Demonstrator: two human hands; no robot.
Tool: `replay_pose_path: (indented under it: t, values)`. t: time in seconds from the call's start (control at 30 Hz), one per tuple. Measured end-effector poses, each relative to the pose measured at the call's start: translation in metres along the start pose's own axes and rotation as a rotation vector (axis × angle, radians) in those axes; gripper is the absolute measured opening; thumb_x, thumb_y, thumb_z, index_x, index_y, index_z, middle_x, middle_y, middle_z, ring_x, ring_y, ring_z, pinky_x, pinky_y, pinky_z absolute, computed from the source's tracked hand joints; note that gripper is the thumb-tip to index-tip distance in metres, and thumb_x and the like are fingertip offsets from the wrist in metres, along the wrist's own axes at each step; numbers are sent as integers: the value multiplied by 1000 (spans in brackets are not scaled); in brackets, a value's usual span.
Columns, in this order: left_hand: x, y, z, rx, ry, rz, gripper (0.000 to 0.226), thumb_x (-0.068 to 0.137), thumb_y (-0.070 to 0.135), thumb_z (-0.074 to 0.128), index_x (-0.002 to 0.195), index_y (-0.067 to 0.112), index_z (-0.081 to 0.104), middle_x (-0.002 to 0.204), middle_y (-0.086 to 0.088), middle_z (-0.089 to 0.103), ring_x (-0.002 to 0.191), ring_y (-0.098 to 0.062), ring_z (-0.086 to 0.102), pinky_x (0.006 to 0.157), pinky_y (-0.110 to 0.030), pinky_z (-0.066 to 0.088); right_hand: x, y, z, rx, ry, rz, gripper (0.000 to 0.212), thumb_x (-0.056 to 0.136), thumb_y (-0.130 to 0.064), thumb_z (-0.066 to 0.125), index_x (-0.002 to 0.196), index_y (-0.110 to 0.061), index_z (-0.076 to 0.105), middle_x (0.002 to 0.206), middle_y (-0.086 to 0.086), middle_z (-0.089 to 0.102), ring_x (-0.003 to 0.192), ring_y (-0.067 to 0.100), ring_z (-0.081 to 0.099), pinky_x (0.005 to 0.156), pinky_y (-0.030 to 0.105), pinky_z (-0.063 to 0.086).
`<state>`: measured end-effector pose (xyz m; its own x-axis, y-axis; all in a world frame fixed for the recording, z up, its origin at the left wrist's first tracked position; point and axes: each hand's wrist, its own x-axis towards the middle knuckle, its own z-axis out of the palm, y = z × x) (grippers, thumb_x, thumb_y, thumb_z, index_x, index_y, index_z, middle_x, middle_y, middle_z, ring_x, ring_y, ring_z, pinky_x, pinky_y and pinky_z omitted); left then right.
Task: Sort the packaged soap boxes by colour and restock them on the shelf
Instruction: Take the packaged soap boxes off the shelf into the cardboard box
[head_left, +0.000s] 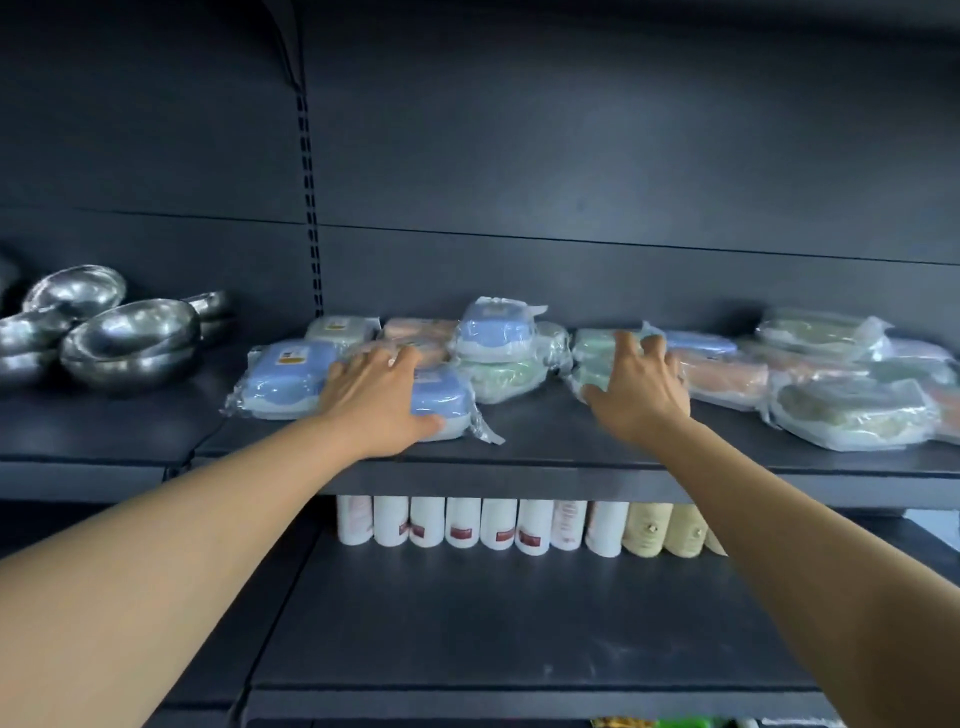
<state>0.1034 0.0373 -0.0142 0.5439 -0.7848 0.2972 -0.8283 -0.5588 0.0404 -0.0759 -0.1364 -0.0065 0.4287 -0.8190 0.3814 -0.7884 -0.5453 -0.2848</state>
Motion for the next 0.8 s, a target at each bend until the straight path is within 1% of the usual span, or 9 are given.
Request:
replay_pose_path:
  t: [0.1, 0.23, 0.33, 0.4, 0.5, 0.57, 0.67, 0.73, 0.8]
  values:
    - [8, -2, 5, -35, -83, -19, 89, 77, 69, 54, 146, 23, 22, 151, -6, 29, 138, -30, 28, 107, -47, 32, 27, -4, 13, 3, -30, 58, 68, 84, -52, 58, 136, -22, 28, 146, 17, 20, 135, 39, 22, 104, 52, 27]
    - [4, -2, 0, -32, -79, -14, 92, 70, 75, 56, 140, 25, 26, 151, -3, 22, 133, -29, 34, 102, -43, 34, 49, -8, 32, -20, -80, 128, 70, 82, -64, 51, 139, -31, 26, 150, 15, 13, 138, 38, 11, 106, 61, 17]
    - [-2, -4, -1, -58, -75, -17, 88, 69, 75, 57, 134, 23, 29, 145, -1, 20, 129, -27, 37, 99, -41, 36, 54, -5, 41, -60, -155, 174, 68, 83, -66, 48, 139, -30, 31, 150, 16, 10, 140, 40, 4, 103, 67, 19]
    - [-7, -6, 0, -63, -82, -1, 86, 70, 75, 57, 133, 23, 29, 144, 0, 20, 128, -25, 37, 96, -40, 38, 50, -5, 42, -63, -150, 168, 65, 83, -64, 51, 136, -30, 34, 147, 16, 14, 138, 40, 8, 101, 65, 26]
    - [-13, -10, -2, -77, -120, 2, 83, 74, 74, 54, 135, 25, 29, 141, -4, 33, 129, -26, 35, 97, -44, 40, 36, -10, 35, -83, -92, 150, 63, 81, -58, 59, 131, -27, 36, 137, 16, 25, 129, 37, 22, 98, 57, 35]
    - [-16, -11, -5, -94, -141, 9, 81, 77, 70, 54, 138, 23, 28, 141, -6, 38, 130, -28, 33, 99, -45, 40, 23, -13, 28, -111, -55, 150, 63, 81, -50, 63, 130, -23, 34, 135, 16, 26, 127, 36, 25, 96, 54, 36]
    - [-23, -9, -9, -110, -136, 28, 81, 80, 67, 55, 140, 20, 28, 140, -8, 39, 131, -30, 33, 98, -44, 40, 3, -9, 21, -131, -18, 198, 64, 77, -36, 64, 129, -18, 32, 134, 17, 26, 125, 36, 27, 95, 49, 34]
    - [-30, -7, -9, -110, -125, 36, 80, 79, 67, 56, 138, 20, 29, 139, -9, 39, 131, -31, 32, 97, -45, 40, -7, -2, 17, -124, -46, 262, 66, 75, -34, 63, 128, -18, 29, 133, 21, 25, 122, 39, 30, 96, 47, 34]
    - [-42, -7, -10, -112, -104, 56, 79, 77, 68, 57, 135, 22, 30, 137, -9, 39, 129, -31, 33, 97, -46, 40, -19, 4, 7, -116, -88, 307, 66, 77, -34, 61, 130, -20, 25, 131, 27, 27, 119, 43, 34, 94, 45, 35]
